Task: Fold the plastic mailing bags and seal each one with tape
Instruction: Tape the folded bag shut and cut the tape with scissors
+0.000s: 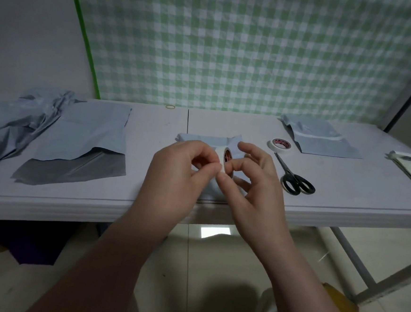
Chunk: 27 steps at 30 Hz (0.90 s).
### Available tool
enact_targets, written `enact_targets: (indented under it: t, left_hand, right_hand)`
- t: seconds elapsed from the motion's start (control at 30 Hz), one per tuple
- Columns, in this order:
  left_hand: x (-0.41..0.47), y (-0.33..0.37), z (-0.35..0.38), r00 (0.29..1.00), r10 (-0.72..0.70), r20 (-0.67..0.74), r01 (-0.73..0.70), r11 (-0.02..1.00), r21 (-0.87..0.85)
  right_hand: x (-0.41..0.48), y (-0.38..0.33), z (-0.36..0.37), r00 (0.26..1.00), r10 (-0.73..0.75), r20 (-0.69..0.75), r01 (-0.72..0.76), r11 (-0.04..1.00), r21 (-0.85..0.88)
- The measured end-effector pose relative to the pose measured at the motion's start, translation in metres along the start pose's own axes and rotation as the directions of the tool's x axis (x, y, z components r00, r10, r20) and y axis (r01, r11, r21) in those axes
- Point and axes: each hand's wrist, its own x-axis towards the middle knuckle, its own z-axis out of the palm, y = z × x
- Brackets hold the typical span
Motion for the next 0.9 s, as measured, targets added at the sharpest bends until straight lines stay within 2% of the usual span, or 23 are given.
enact_targets:
  t: [0.1, 0.17, 0.23, 0.4, 0.5, 0.6, 0.7, 0.77, 0.9]
  left_hand:
    - [0.002, -0.004, -0.003, 0.992, -0.052, 0.115, 0.061, 0.995, -0.081]
    - [0.001, -0.005, -0.001, 0.988, -0.070, 0.136, 0.087, 0.988, -0.125]
    - [-0.001, -0.006, 0.003, 0.993, -0.067, 0.097, 0.078, 0.991, -0.113]
    - [-0.005, -0.007, 0.012, 1.000, 0.004, -0.021, -0.002, 0.998, 0.064]
    - [-0.005, -0.007, 0.012, 0.998, 0.004, -0.059, 0.000, 0.998, 0.066]
    - [-0.003, -0.007, 0.010, 0.994, -0.056, -0.093, 0.053, 0.998, -0.041]
    - [0.001, -0.010, 0.006, 0.979, -0.191, -0.072, 0.170, 0.958, -0.229]
    - [0.003, -0.012, 0.006, 0.966, -0.258, -0.021, 0.238, 0.917, -0.320]
    - [0.006, -0.014, 0.008, 0.954, -0.299, 0.018, 0.281, 0.874, -0.396]
  right_hand:
    - [0.001, -0.002, -0.004, 0.998, -0.014, 0.066, 0.008, 0.996, 0.085]
    - [0.002, -0.003, -0.007, 0.996, -0.003, 0.094, -0.010, 0.990, 0.141]
    - [0.003, -0.003, -0.007, 0.996, 0.011, 0.093, -0.023, 0.991, 0.129]
    - [0.006, -0.004, 0.001, 1.000, -0.027, -0.015, 0.026, 0.999, -0.031]
    - [0.007, -0.006, -0.001, 1.000, 0.025, -0.013, -0.025, 1.000, 0.003]
    - [0.008, -0.002, -0.006, 0.998, 0.051, 0.047, -0.054, 0.996, 0.069]
    - [0.008, 0.002, -0.008, 0.991, 0.058, 0.122, -0.074, 0.988, 0.133]
    - [0.008, 0.003, -0.007, 0.991, 0.055, 0.123, -0.072, 0.988, 0.135]
    - [0.011, -0.001, -0.005, 0.993, 0.035, 0.110, -0.048, 0.992, 0.118]
